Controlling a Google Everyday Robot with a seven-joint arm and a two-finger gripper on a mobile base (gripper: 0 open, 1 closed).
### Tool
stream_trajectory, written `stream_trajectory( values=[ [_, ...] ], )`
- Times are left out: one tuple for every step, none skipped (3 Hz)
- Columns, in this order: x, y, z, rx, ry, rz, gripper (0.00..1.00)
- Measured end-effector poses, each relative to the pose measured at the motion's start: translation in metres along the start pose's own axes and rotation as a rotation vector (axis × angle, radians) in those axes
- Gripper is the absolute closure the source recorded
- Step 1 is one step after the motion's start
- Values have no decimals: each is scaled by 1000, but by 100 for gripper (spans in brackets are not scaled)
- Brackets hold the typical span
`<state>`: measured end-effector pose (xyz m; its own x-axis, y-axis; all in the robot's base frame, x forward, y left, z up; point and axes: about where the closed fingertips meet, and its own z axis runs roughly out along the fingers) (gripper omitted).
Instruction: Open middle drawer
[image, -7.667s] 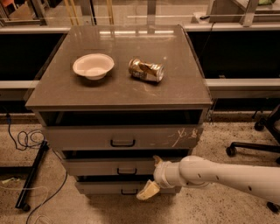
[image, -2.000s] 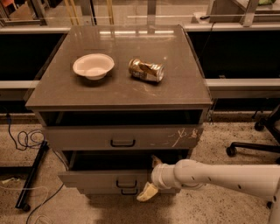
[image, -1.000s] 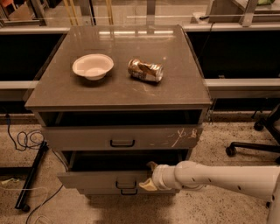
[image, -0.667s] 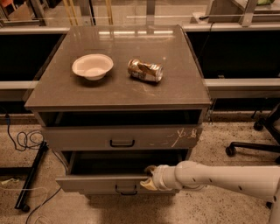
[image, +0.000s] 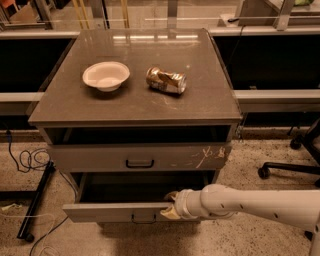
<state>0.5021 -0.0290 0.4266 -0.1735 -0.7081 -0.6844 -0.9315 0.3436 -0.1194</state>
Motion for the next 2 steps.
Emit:
stream_trajectory(
  values=[
    [5, 14, -8, -9, -1, 9, 100],
    [-11, 40, -35, -21, -23, -22, 100]
  ],
)
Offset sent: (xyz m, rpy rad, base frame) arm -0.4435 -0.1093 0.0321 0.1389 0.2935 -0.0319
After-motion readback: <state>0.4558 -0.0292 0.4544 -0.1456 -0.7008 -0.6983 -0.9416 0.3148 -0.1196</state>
